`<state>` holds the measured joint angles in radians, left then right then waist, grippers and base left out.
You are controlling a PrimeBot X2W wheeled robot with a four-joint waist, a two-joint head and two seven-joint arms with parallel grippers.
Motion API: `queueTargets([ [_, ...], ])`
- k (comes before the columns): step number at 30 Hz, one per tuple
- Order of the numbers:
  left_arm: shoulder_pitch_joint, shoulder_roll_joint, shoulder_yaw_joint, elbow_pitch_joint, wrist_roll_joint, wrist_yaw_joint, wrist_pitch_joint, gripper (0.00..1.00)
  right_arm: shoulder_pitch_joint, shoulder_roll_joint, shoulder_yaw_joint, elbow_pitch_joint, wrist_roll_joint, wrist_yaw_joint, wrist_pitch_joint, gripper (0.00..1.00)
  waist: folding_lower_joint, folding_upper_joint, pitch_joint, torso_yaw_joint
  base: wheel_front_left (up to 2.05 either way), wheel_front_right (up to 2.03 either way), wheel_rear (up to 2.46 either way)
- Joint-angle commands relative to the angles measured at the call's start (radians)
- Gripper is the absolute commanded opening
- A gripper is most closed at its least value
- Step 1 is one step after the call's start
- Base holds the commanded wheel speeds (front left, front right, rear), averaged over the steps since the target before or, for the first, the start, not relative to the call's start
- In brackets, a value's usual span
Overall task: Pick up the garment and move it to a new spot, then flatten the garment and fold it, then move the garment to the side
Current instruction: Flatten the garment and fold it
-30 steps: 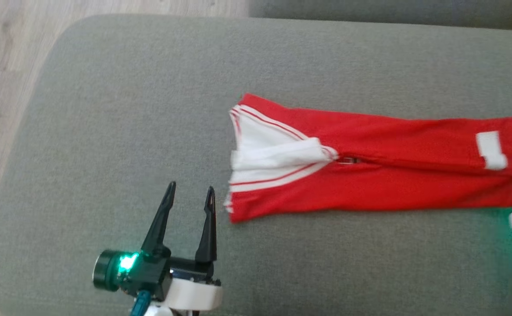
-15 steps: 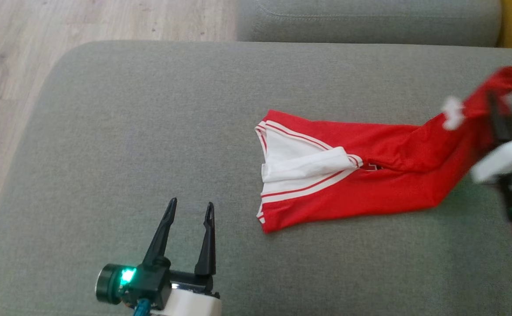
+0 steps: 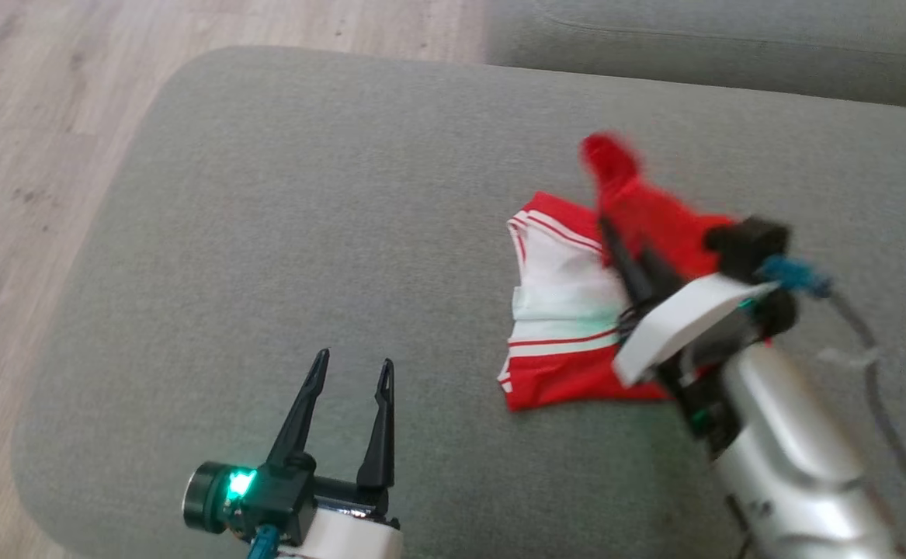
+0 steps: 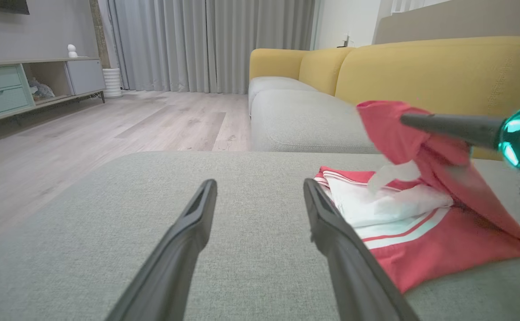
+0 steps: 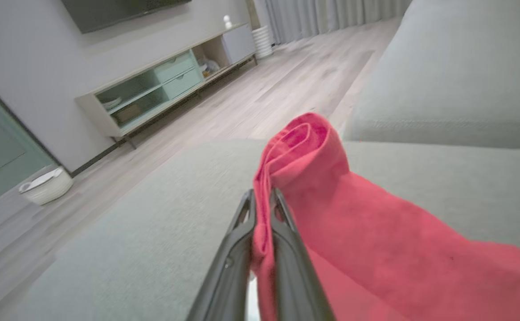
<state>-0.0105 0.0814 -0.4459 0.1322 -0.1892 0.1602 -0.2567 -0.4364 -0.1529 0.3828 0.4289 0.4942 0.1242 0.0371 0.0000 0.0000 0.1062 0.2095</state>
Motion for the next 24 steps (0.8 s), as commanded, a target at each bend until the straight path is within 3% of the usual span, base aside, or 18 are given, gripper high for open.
queueTargets([
  [1,-0.031,-0.013,0.043,-0.025,0.010,-0.003,-0.005,1.00,0.000,0.034,0.027,-0.022,-0.007,0.007,-0.004,0.00,0.0000,0.0000,0.002,0.017,0.00,0.00,0.00],
  [3,-0.031,-0.017,0.047,-0.021,0.014,-0.007,-0.005,1.00,0.010,0.064,0.059,0.000,-0.005,0.007,0.003,0.00,0.0000,0.0000,0.004,0.027,0.00,0.00,0.00],
  [4,-0.031,-0.018,0.048,-0.018,0.015,-0.009,-0.005,1.00,0.013,0.074,0.074,0.011,-0.003,0.007,0.007,0.27,0.0000,0.0000,0.004,0.030,0.00,0.00,0.00],
  [5,-0.031,-0.019,0.050,-0.017,0.016,-0.011,-0.005,1.00,0.014,0.082,0.082,0.020,-0.002,0.007,0.005,1.00,0.0000,0.0000,0.004,0.032,0.00,0.00,0.00],
  [12,-0.024,-0.026,0.076,-0.010,0.017,-0.008,-0.005,1.00,0.026,0.099,-0.017,0.000,0.020,0.007,-0.132,1.00,0.0000,0.0000,-0.014,0.007,0.00,0.00,0.00],
  [19,0.018,-0.029,0.099,0.027,-0.003,-0.022,-0.005,1.00,0.184,0.001,-0.133,-0.023,-0.036,0.007,-0.278,1.00,0.0000,0.0000,-0.110,-0.061,0.00,0.00,0.00],
  [24,0.042,-0.029,0.138,0.041,-0.021,-0.022,-0.005,1.00,0.330,-0.023,-0.225,-0.093,-0.096,0.007,-0.298,1.00,0.0000,0.0000,-0.158,-0.115,0.00,0.00,0.00],
])
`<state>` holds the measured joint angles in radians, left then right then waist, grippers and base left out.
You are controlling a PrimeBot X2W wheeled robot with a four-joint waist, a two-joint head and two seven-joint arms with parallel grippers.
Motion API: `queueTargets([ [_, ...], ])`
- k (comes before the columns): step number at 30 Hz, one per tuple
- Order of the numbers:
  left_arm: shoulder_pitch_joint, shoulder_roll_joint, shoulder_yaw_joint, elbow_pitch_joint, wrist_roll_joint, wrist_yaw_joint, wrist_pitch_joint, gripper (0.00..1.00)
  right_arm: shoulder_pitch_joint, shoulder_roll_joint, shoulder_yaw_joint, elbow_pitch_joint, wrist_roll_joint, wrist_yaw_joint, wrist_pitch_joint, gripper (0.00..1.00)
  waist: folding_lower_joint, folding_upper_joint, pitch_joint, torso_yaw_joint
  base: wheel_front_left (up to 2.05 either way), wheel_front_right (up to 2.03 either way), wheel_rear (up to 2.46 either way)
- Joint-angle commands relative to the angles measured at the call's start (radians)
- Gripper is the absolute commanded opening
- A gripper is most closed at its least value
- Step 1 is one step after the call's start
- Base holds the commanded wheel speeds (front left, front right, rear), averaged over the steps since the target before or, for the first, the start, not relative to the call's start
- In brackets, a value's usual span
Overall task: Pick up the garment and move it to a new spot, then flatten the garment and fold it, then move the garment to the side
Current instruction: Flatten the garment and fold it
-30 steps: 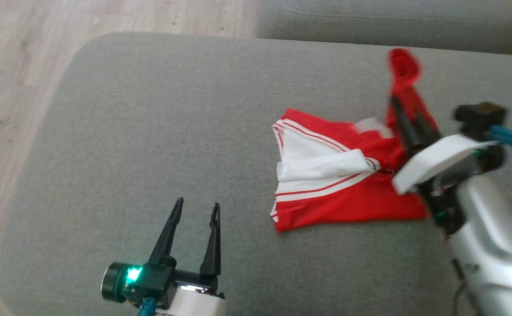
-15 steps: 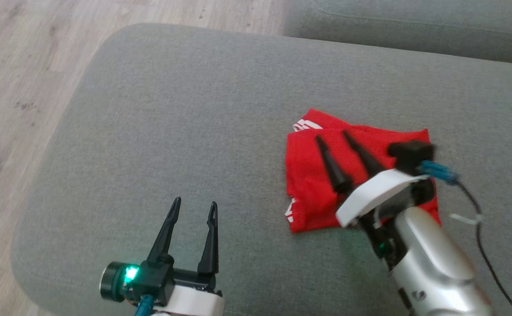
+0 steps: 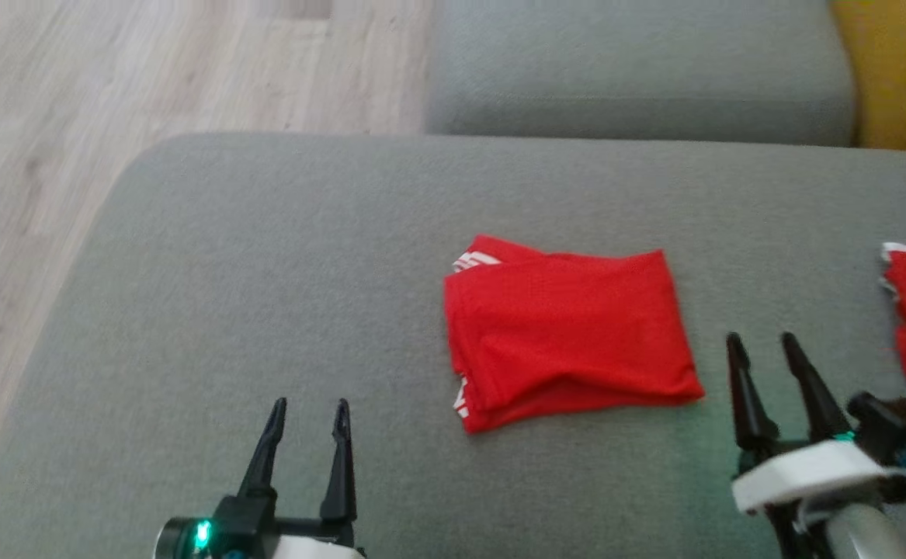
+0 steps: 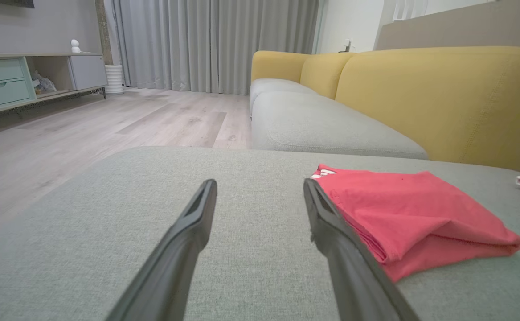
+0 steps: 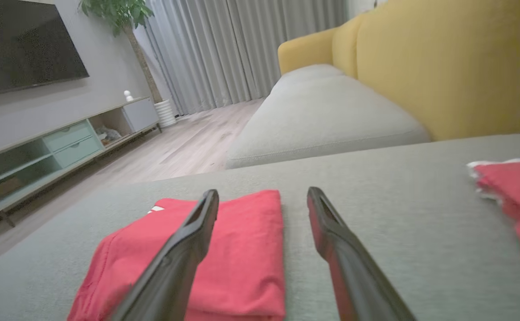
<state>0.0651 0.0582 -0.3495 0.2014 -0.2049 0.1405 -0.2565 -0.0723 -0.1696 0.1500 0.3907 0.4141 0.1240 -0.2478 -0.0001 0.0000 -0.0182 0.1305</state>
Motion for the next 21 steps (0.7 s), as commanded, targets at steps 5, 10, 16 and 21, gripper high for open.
queueTargets([
  [5,-0.003,-0.006,0.071,-0.015,-0.006,-0.014,-0.005,1.00,0.116,0.025,-0.071,-0.171,-0.128,0.007,-0.014,1.00,0.0001,0.0000,-0.074,-0.071,0.00,0.00,0.00],
  [10,0.039,-0.007,0.107,-0.012,0.001,-0.019,-0.005,1.00,0.218,0.063,-0.091,-0.233,-0.196,0.007,-0.014,1.00,0.0001,0.0000,-0.104,-0.094,0.00,0.00,0.00],
  [16,0.056,-0.007,0.129,-0.009,0.007,-0.022,-0.005,1.00,0.234,0.075,-0.078,-0.236,-0.242,0.007,-0.014,1.00,0.0001,0.0000,-0.105,-0.106,0.00,0.00,0.00],
  [21,0.064,-0.008,0.137,-0.005,0.016,-0.026,-0.005,1.00,0.236,0.078,-0.074,-0.228,-0.250,0.007,-0.014,1.00,0.0001,0.0000,-0.114,-0.107,0.00,0.00,0.00],
])
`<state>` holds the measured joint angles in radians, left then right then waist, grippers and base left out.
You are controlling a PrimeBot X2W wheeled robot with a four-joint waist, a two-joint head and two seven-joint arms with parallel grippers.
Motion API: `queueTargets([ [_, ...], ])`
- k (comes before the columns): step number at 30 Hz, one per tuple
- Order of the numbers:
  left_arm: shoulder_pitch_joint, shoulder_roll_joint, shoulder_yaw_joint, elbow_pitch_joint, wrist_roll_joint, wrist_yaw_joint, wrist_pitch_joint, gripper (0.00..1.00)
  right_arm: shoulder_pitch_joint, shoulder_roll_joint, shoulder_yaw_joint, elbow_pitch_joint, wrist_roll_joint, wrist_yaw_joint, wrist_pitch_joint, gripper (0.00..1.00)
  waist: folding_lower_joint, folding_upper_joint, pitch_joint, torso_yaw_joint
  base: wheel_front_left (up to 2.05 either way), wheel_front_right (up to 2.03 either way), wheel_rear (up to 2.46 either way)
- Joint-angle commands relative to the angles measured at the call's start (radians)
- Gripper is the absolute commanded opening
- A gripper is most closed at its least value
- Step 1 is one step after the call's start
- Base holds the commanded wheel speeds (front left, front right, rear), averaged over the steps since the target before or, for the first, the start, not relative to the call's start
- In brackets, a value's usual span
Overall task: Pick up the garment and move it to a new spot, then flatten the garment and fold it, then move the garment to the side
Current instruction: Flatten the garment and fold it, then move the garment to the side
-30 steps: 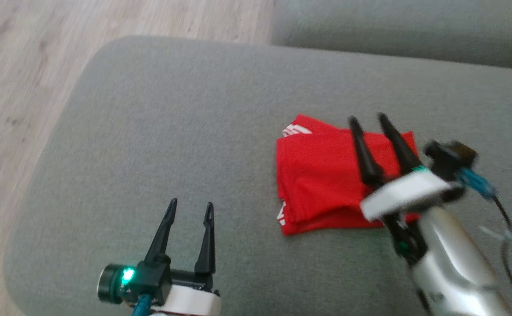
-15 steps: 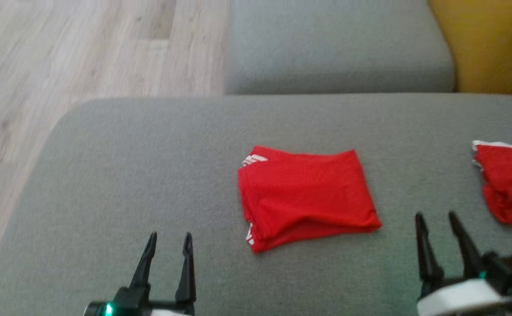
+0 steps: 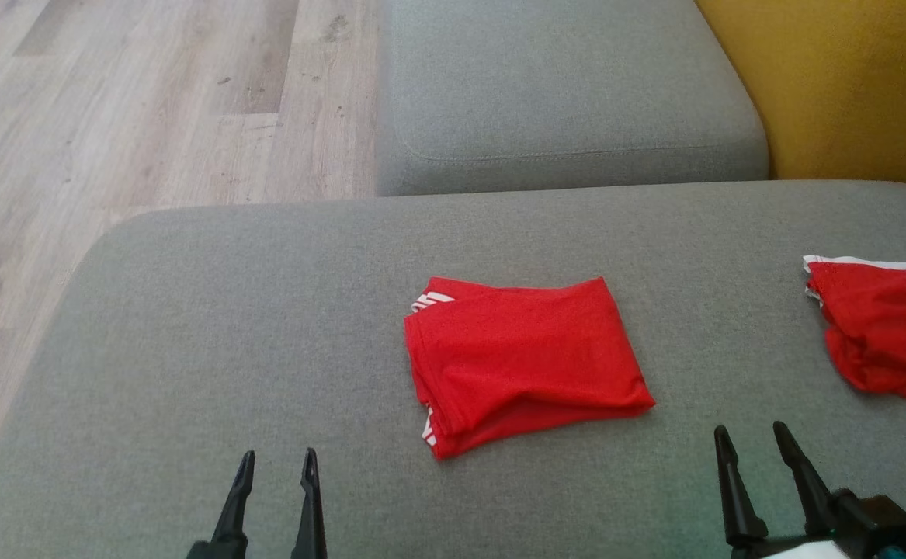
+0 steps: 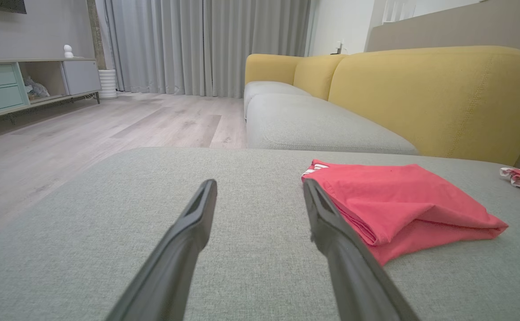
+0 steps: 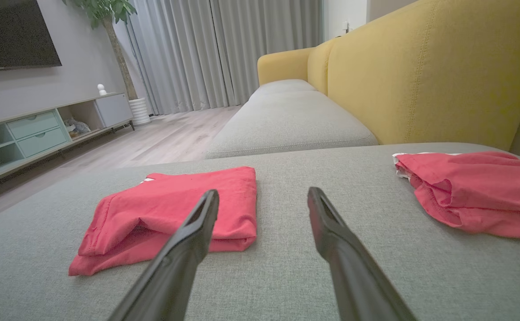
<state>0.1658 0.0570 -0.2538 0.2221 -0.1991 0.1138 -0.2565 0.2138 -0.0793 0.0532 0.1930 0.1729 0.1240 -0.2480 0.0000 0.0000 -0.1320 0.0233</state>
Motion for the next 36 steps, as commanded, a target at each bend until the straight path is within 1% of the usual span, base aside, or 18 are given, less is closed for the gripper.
queueTargets([
  [1,-0.036,-0.007,0.042,-0.024,0.011,0.000,-0.005,1.00,-0.050,-0.012,0.023,-0.029,-0.008,0.007,-0.014,1.00,0.0000,0.0000,-0.001,0.001,0.00,0.00,0.00],
  [17,-0.026,-0.007,0.051,-0.028,0.001,-0.004,-0.005,1.00,-0.042,-0.001,0.014,-0.014,0.008,0.007,-0.014,1.00,0.0000,0.0000,-0.009,0.011,0.00,0.00,0.00],
  [25,-0.021,-0.007,0.053,-0.041,0.011,-0.002,-0.005,1.00,-0.062,-0.001,0.019,-0.004,0.004,0.007,-0.014,1.00,0.0000,0.0000,0.011,0.008,0.00,0.00,0.00],
  [28,-0.032,-0.007,0.052,-0.047,0.021,-0.005,-0.005,1.00,-0.112,0.009,0.011,0.035,0.057,0.007,-0.014,1.00,0.0000,0.0000,0.038,0.014,0.00,0.00,0.00],
  [31,-0.045,-0.007,0.049,-0.054,0.028,-0.005,-0.005,1.00,-0.175,0.009,0.024,0.078,0.085,0.007,-0.014,1.00,0.0000,0.0000,0.067,0.023,0.00,0.00,0.00],
  [36,-0.072,-0.007,0.036,-0.066,0.038,-0.004,-0.005,1.00,-0.316,-0.027,0.058,0.195,0.117,0.007,-0.014,1.00,0.0000,0.0000,0.132,0.048,0.00,0.00,0.00],
])
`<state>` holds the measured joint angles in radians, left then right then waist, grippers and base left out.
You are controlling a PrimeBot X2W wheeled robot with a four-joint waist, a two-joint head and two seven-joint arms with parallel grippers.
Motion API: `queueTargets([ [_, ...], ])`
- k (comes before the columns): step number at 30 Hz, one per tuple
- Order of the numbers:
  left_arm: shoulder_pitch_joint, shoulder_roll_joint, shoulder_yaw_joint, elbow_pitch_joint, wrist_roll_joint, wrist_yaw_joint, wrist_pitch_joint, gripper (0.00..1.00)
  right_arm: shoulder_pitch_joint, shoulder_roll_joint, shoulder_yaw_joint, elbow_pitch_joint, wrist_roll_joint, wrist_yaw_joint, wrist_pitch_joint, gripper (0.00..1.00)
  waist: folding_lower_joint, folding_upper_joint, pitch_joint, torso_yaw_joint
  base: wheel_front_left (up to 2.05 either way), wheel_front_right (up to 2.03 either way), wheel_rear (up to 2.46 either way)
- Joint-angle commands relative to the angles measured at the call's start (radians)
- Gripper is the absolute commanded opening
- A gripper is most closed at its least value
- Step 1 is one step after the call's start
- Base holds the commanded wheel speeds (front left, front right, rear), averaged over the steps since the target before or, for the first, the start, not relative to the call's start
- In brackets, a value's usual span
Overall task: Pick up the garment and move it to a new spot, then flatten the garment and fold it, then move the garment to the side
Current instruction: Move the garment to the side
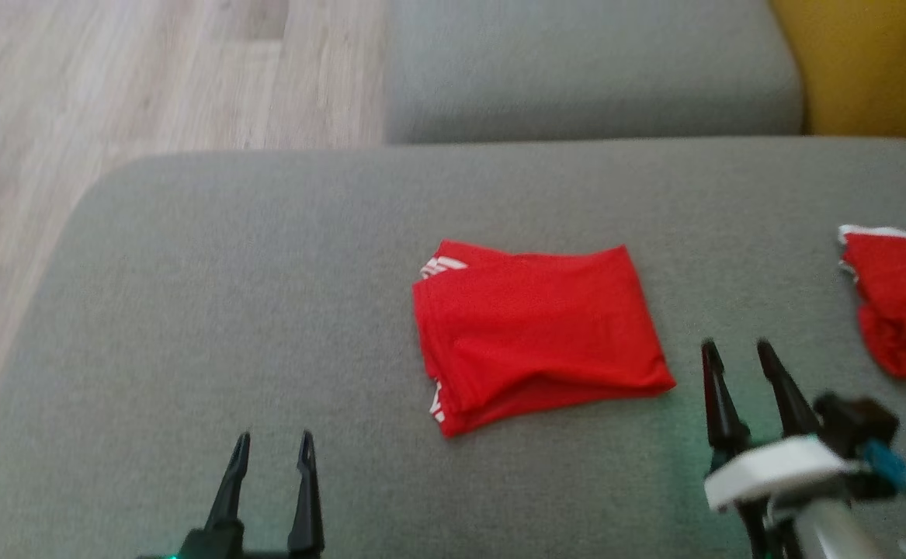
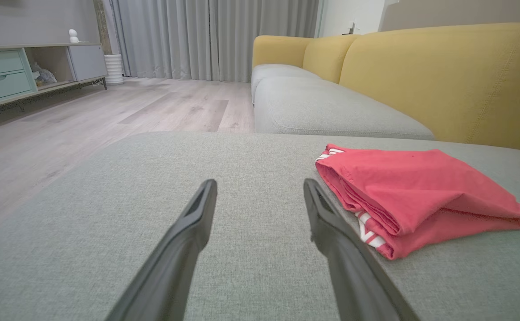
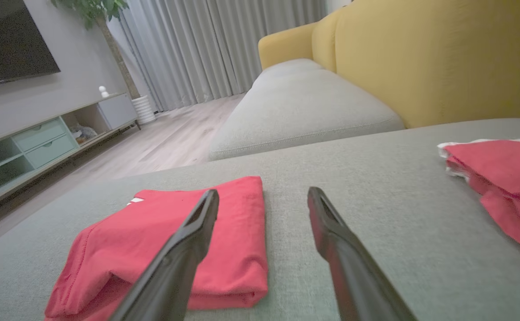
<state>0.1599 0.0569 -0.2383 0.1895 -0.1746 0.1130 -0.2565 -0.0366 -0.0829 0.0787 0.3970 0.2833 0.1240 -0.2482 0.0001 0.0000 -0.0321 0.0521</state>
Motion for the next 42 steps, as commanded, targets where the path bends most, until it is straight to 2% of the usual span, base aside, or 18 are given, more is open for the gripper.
queueTargets([
  [1,-0.072,-0.007,0.016,-0.033,0.015,-0.005,-0.005,1.00,-0.096,-0.032,0.042,0.022,0.015,0.007,-0.014,1.00,-0.0001,0.0000,0.045,0.026,0.00,0.00,0.00],
  [2,-0.072,-0.007,0.016,-0.033,0.015,-0.005,-0.005,1.00,-0.096,-0.032,0.042,0.022,0.015,0.007,-0.014,1.00,-0.0001,0.0000,0.045,0.026,0.00,0.00,0.00],
  [10,-0.145,-0.007,-0.018,-0.046,0.008,0.004,-0.005,1.00,-0.333,-0.066,0.073,0.307,0.068,0.007,0.030,1.00,-0.0001,0.0000,0.145,0.088,0.00,0.00,0.00],
  [17,-0.177,-0.007,-0.065,-0.025,-0.005,0.009,-0.005,1.00,-0.450,-0.064,0.084,0.533,0.087,0.007,0.062,1.00,-0.0001,0.0000,0.175,0.141,0.00,0.00,0.00],
  [18,-0.180,-0.007,-0.070,-0.024,-0.007,0.011,-0.005,1.00,-0.460,-0.061,0.087,0.559,0.089,0.007,0.064,0.76,-0.0001,0.0000,0.176,0.146,0.00,0.00,0.00],
  [20,-0.183,-0.007,-0.078,-0.021,-0.011,0.015,-0.005,1.00,-0.478,-0.058,0.098,0.602,0.092,0.007,0.067,0.00,-0.0001,0.0000,0.177,0.154,0.00,0.00,0.00],
  [24,-0.179,-0.007,-0.079,-0.024,-0.017,0.027,-0.005,1.00,-0.509,-0.066,0.116,0.629,0.096,0.007,0.028,0.00,-0.0001,0.0000,0.177,0.147,0.00,0.00,0.00],
  [29,-0.167,-0.007,-0.067,-0.031,-0.019,0.031,-0.005,1.00,-0.556,-0.120,0.111,0.630,0.069,0.007,-0.004,0.00,-0.0001,0.0000,0.179,0.097,0.00,0.00,0.00],
  [36,-0.189,-0.007,-0.058,-0.041,-0.022,0.030,-0.005,1.00,-0.611,-0.242,0.060,0.638,0.010,0.007,-0.012,0.00,-0.0001,0.0000,0.199,0.003,0.00,0.00,0.00],
  [37,-0.198,-0.007,-0.059,-0.043,-0.025,0.031,-0.005,1.00,-0.621,-0.284,0.033,0.641,-0.007,0.007,-0.013,0.00,-0.0001,0.0000,0.207,-0.021,0.00,0.00,0.00],
  [42,-0.229,-0.007,-0.055,-0.044,-0.022,0.034,-0.005,1.00,-0.644,-0.389,-0.068,0.622,-0.043,0.007,-0.013,0.00,-0.0001,0.0000,0.239,-0.058,0.00,0.00,0.00],
])
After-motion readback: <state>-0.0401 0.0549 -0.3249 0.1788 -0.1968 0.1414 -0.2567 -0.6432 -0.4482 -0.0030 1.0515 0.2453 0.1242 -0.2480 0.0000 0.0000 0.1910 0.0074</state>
